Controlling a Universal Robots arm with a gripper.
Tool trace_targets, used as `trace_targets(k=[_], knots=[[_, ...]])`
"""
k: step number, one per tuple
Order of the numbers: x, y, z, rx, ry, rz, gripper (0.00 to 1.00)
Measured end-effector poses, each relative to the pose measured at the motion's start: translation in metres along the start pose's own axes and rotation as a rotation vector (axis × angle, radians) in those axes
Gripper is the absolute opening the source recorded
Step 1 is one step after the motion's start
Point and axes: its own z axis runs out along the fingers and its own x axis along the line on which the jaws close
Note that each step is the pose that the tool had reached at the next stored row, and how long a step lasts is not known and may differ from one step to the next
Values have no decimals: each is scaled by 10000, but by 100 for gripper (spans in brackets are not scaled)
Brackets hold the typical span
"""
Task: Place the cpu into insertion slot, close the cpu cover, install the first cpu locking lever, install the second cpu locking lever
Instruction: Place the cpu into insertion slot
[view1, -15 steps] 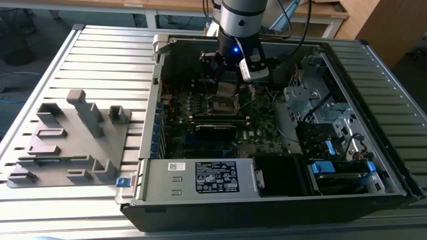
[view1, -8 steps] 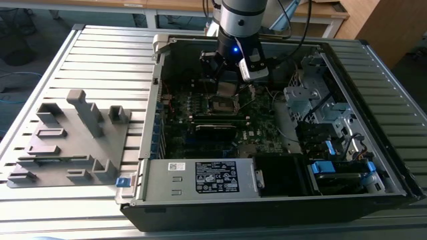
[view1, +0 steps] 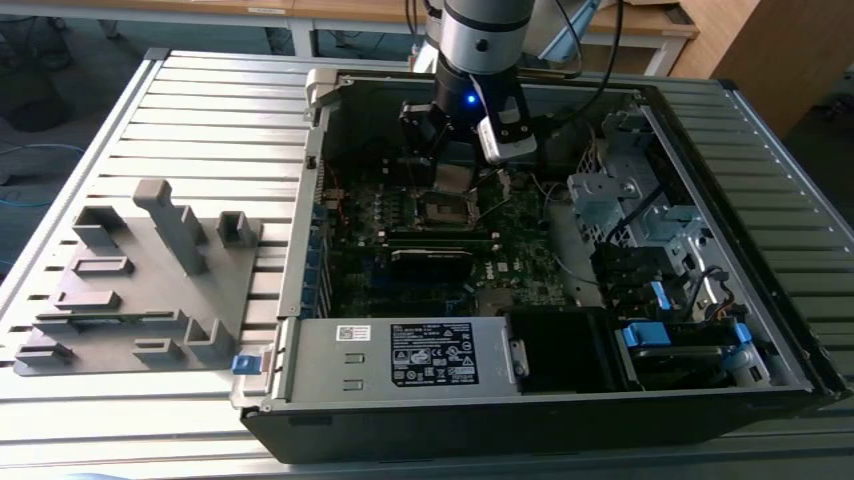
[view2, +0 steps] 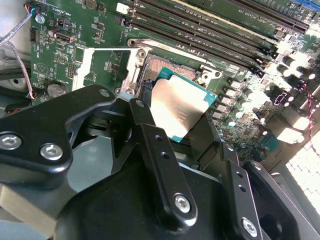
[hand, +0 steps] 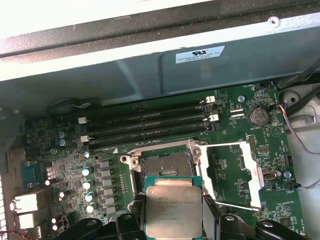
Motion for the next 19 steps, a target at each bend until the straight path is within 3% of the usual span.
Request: trace_targets(k=[12,19], knots=[[0,0,0,0,-4,51,54],[0,-1,10,-9,-89,1124,54]])
